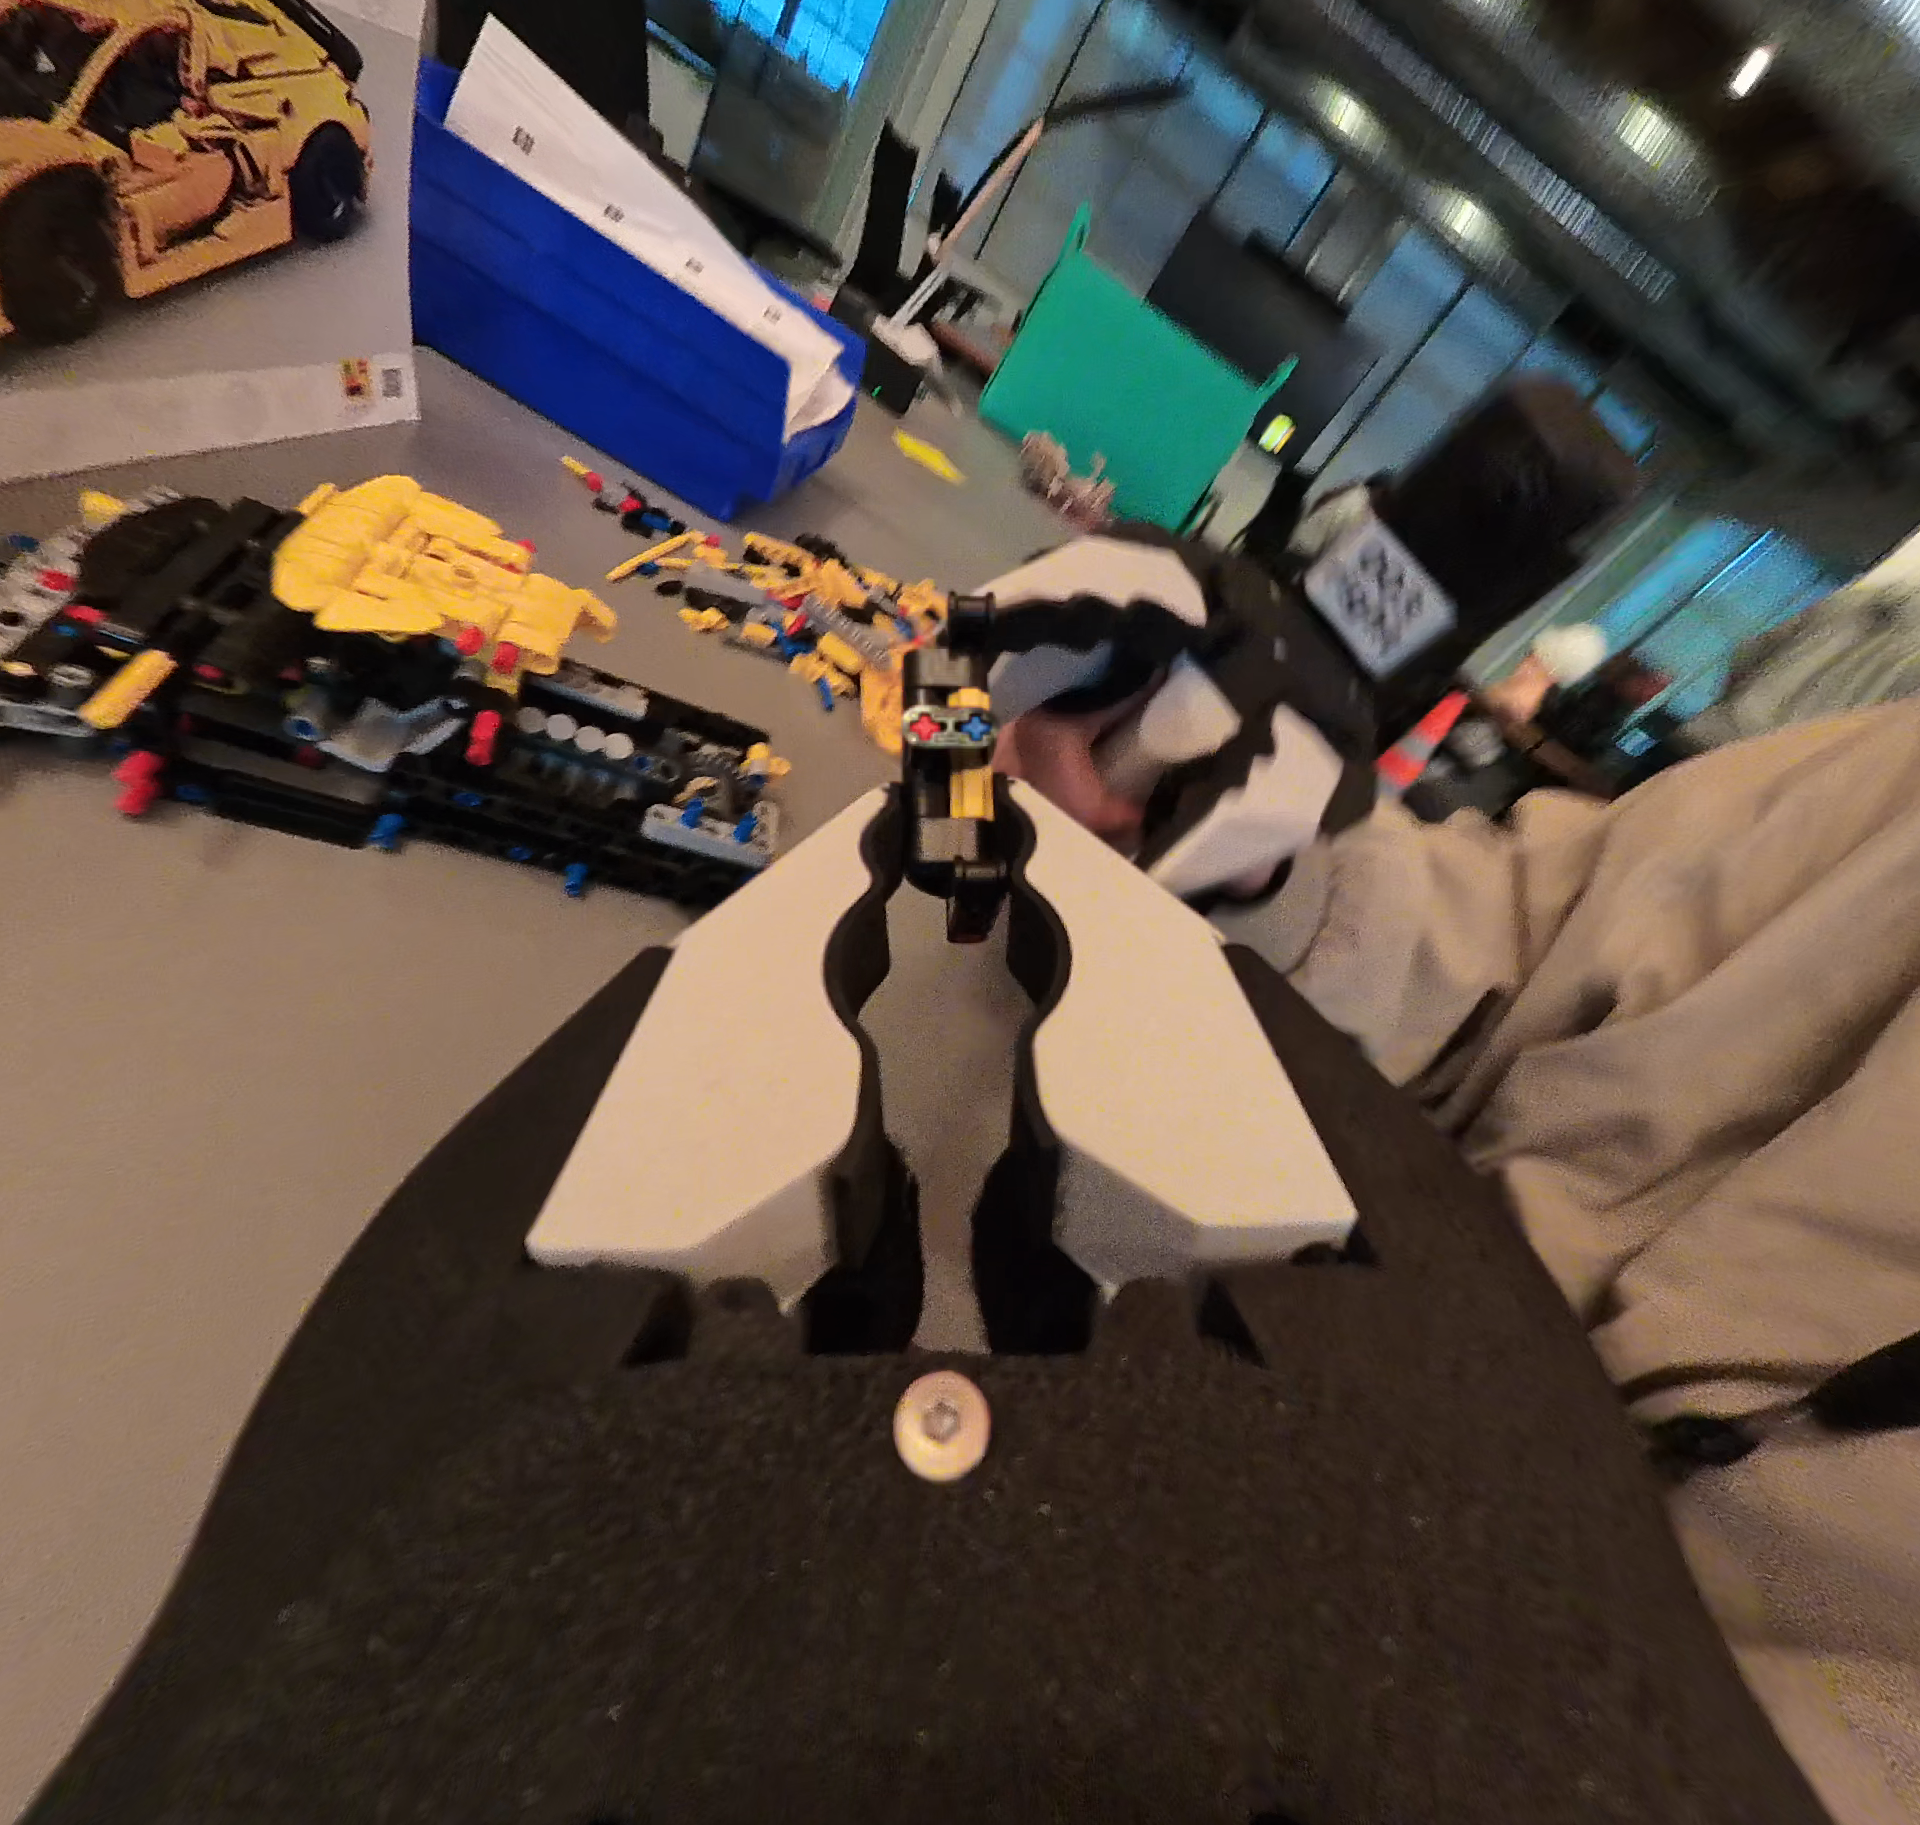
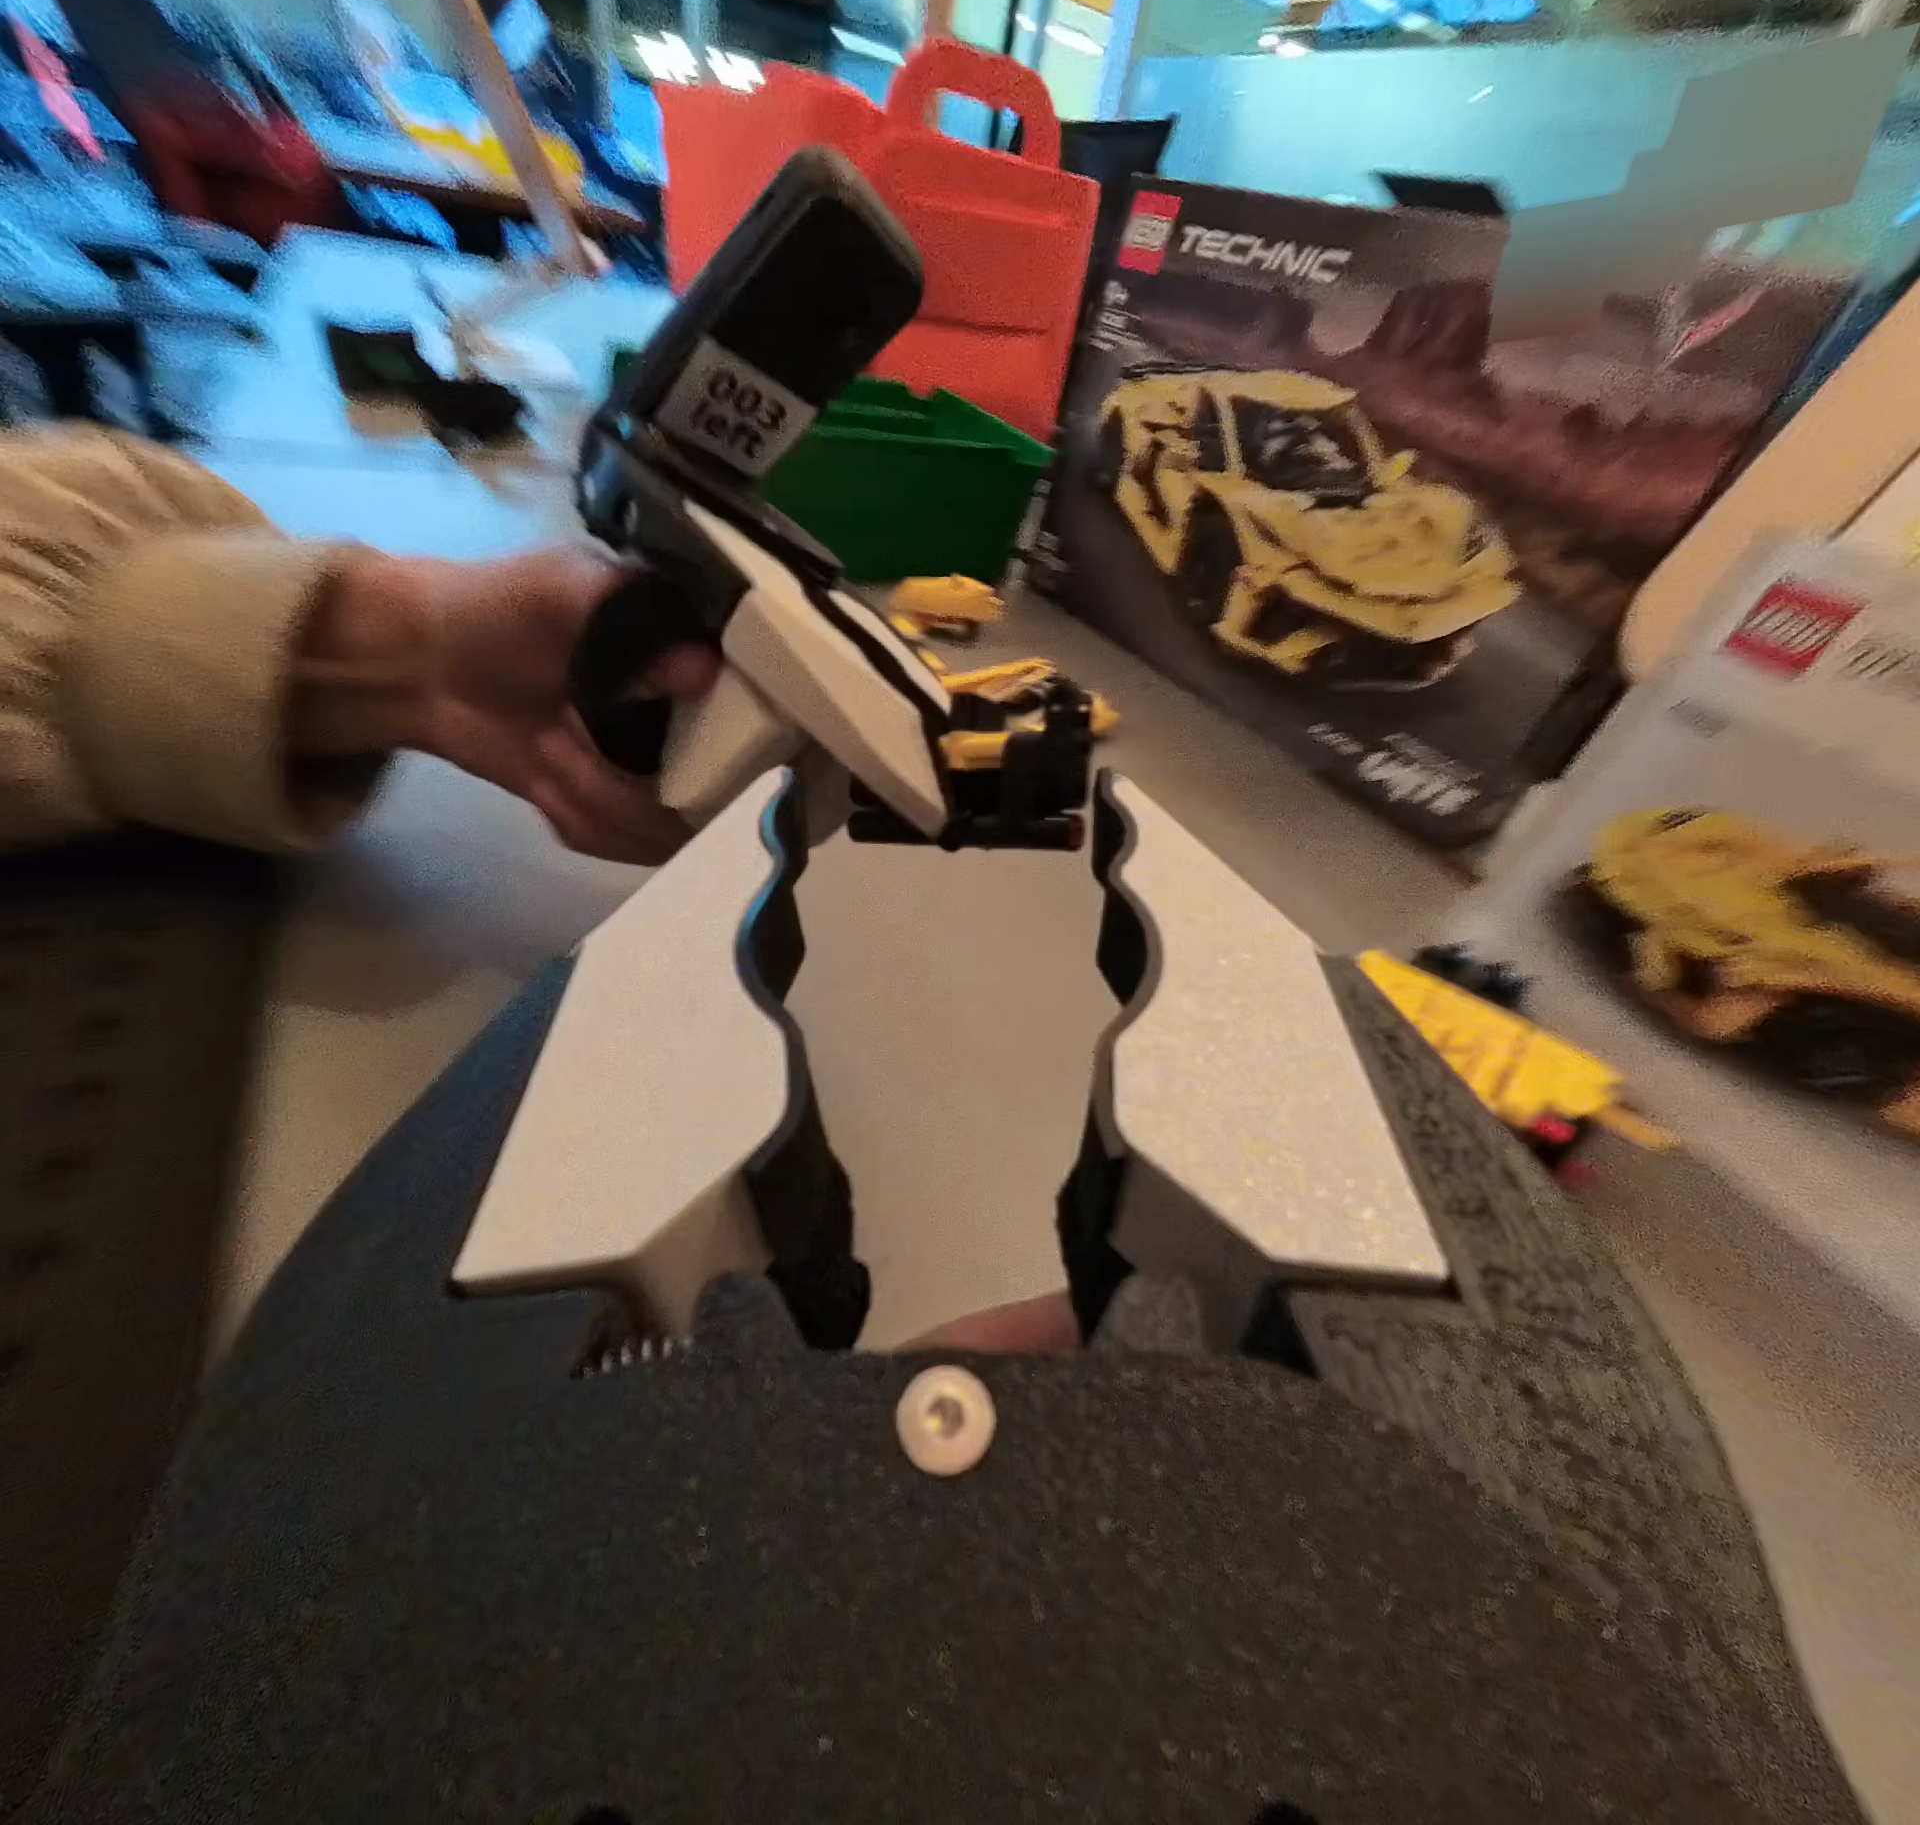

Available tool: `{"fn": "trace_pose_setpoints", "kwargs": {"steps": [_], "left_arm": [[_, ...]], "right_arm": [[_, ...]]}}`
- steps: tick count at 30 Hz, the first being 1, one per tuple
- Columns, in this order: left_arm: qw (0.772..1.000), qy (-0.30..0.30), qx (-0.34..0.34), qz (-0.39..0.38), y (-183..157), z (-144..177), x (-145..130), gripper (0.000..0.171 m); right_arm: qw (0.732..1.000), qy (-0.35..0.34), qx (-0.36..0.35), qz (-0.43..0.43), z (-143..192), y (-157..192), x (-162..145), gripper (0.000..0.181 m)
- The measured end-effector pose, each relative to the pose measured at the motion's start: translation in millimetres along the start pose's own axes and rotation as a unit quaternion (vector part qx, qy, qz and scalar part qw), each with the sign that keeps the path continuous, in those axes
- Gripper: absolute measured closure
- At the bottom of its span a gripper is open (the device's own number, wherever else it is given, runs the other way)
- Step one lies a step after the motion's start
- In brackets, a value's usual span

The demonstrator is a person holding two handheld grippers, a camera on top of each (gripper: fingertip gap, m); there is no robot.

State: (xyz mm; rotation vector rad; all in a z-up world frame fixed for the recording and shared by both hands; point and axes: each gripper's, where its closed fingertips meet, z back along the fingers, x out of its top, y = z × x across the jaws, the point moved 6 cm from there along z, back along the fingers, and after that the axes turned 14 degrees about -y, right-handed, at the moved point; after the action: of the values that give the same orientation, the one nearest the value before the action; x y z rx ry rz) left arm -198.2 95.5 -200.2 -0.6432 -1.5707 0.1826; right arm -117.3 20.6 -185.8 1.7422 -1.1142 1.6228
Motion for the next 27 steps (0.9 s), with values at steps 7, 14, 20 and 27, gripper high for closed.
{"fn": "trace_pose_setpoints", "kwargs": {"steps": [7, 14, 20, 27], "left_arm": [[0.995, 0.053, -0.063, -0.055, -17, -1, -12, 0.156], [0.992, 0.078, -0.083, -0.054, -21, -5, -23, 0.156], [0.991, 0.085, -0.093, -0.049, -24, -6, -26, 0.156], [0.989, 0.054, -0.112, -0.074, -29, 0, -16, 0.155]], "right_arm": [[0.961, -0.051, 0.139, -0.233, 21, -11, 8, 0.154], [0.955, -0.019, 0.154, -0.254, 24, -13, 0, 0.150], [0.951, 0.010, 0.180, -0.251, 25, -9, -7, 0.175], [0.940, -0.001, 0.207, -0.270, 25, -8, -3, 0.176]]}}
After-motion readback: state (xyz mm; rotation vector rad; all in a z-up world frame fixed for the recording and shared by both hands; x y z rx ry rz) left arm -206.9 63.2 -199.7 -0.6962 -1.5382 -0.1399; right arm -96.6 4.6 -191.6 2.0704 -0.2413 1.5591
